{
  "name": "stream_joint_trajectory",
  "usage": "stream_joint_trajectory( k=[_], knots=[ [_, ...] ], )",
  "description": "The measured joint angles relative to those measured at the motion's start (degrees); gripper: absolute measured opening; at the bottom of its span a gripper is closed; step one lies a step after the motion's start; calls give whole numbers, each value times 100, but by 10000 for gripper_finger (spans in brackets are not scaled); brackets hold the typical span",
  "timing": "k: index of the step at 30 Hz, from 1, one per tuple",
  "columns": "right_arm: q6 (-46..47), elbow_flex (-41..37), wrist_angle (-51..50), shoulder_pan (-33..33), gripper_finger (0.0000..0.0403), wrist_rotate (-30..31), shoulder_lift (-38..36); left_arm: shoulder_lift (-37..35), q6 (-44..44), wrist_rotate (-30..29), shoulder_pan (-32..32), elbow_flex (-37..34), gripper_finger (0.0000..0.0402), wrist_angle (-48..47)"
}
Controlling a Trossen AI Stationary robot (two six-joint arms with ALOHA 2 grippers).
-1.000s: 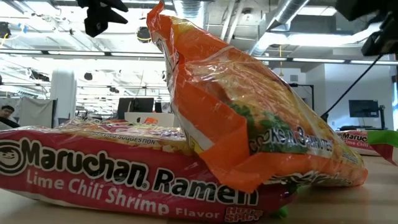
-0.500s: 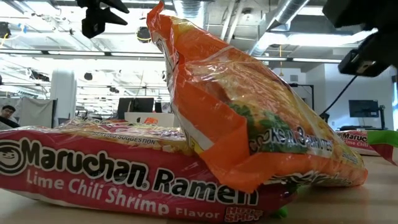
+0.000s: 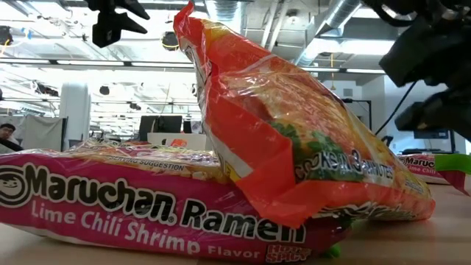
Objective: Sort Maruchan noodles
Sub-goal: Put the green noodle pack into the center white bin
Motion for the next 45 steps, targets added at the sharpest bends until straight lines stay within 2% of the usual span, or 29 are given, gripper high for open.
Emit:
stream_joint_trajectory(
  k=[3, 8, 14, 18, 26, 30, 38, 45],
  knots=[
    [88, 0, 192, 5, 224, -265, 121, 2, 0, -93, 0, 0, 116, -73],
    [260, 10, 240, 42, 224, -227, 355, 1, 0, -292, 0, 0, 116, -265],
    [371, 26, 326, 40, 217, -456, 632, 0, 0, -275, 0, -144, 116, -283],
    [545, 22, 402, 37, 183, -492, 632, 0, -1, -276, 0, -264, 116, -298],
    [798, 15, 643, 33, 67, -546, 638, 0, 0, -273, 0, -293, 116, -286],
    [816, 15, 640, -16, 29, -630, 641, 0, 0, -270, 0, -293, 116, -285],
    [781, 332, 520, -237, 10, -452, 675, 0, 0, -255, 0, -293, 116, -283],
    [689, 841, -525, -447, 9, 70, 675, 0, 1, -257, 0, -293, 116, -264]
  ],
)
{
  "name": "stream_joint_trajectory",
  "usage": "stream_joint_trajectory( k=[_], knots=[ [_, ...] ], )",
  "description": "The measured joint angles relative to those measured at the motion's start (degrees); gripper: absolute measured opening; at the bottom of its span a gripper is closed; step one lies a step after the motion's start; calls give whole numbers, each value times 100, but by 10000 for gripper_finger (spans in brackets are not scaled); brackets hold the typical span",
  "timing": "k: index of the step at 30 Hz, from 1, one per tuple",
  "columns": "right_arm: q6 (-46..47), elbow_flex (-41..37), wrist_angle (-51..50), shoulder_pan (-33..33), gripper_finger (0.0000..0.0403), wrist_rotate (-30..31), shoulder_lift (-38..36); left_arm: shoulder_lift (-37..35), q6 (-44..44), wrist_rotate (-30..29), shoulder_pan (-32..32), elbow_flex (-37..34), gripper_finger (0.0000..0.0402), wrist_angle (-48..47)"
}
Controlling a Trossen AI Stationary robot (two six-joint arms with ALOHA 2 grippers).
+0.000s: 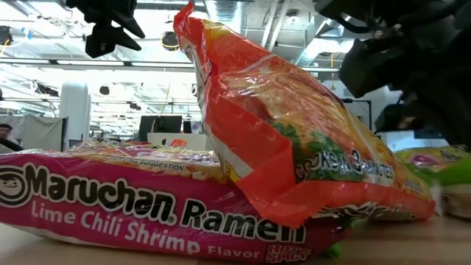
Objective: Sort Maruchan noodles
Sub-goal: Put the green noodle pack into the center white bin
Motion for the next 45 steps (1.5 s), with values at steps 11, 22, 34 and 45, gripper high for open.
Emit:
stream_joint_trajectory(
  k=[11, 22, 34, 45],
  knots=[
    [108, 982, -1231, -429, 8, 496, -2, -1, 185, -7, 0, 0, 116, 250],
    [232, 2365, -2879, -1225, 7, 1258, -11, -2, 738, -15, 0, 0, 116, 235],
    [-858, 3868, -3209, -2678, 7, 2758, -21, -2, 1336, -282, 4, 0, 116, 228],
    [-3368, 4072, -772, -4293, 7, 3102, -22, -2, 1113, -1397, 4, 1, 116, 921]
  ],
)
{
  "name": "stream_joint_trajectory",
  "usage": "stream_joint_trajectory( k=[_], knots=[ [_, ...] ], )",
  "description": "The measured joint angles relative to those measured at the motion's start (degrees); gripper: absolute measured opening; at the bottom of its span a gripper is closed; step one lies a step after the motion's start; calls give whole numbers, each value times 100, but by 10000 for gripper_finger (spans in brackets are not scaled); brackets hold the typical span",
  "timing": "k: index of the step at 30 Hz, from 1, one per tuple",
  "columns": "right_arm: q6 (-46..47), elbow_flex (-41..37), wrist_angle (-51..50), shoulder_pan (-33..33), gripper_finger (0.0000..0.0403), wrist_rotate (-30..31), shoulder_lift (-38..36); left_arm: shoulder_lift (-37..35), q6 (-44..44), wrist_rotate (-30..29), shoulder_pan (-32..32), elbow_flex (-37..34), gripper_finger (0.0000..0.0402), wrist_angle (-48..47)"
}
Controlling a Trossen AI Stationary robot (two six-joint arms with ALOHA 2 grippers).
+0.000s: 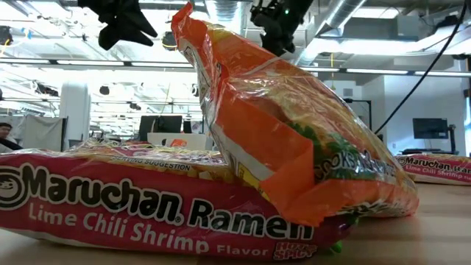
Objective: Sort Maruchan noodles
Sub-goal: Put the green noodle pack into the center white bin
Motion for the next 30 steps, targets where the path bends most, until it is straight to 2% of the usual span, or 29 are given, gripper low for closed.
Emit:
stream_joint_trajectory(
  k=[8, 16, 24, 30],
  knots=[
    [-1547, 0, 1523, -939, 7, 1, 0, 0, -13, -640, 0, 1, 116, 446],
    [-2975, 0, 2462, -1441, 8, 1, 0, 2, -13, -1063, 0, 1, 116, 470],
    [-4069, 13, 2424, -1610, 8, 45, 109, 2, -15, -1392, 0, 1, 116, 465],
    [-4136, 7, 1758, -1565, 9, 32, 405, 2, -69, -1471, 0, 1, 116, 463]
  ],
)
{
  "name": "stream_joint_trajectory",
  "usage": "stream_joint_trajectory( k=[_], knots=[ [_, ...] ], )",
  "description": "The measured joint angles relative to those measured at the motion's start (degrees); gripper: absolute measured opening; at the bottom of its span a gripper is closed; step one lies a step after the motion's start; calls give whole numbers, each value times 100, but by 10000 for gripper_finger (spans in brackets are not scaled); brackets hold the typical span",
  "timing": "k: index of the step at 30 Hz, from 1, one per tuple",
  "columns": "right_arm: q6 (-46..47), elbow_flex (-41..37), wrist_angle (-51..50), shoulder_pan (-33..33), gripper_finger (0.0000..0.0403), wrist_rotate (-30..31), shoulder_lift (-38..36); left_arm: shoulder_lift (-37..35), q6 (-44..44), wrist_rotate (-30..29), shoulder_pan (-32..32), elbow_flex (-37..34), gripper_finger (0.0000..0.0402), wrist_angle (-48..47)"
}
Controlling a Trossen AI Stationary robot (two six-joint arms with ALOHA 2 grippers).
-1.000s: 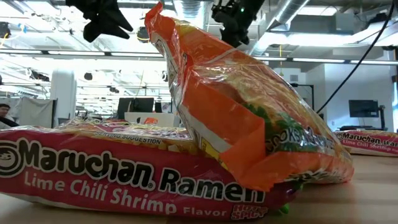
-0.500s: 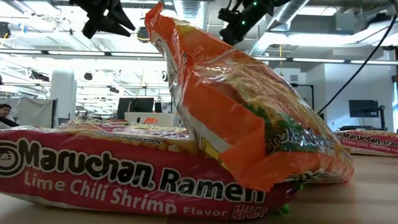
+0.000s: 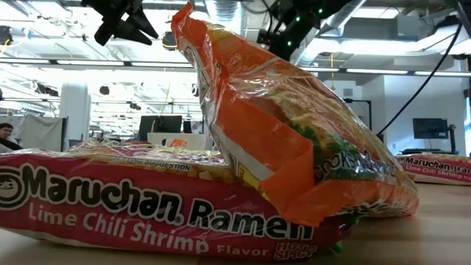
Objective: Sort Maruchan noodles
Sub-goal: Put the green noodle pack into the center white bin
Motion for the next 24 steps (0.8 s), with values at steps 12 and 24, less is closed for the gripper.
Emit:
stream_joint_trajectory(
  k=[12, 24],
  knots=[
    [390, -9, -706, 432, 9, 257, 721, 0, -35, 2, -2, 0, 116, -3],
    [616, 2, -1046, 511, 9, 452, 933, 0, -33, 12, -2, 0, 116, -41]
  ],
)
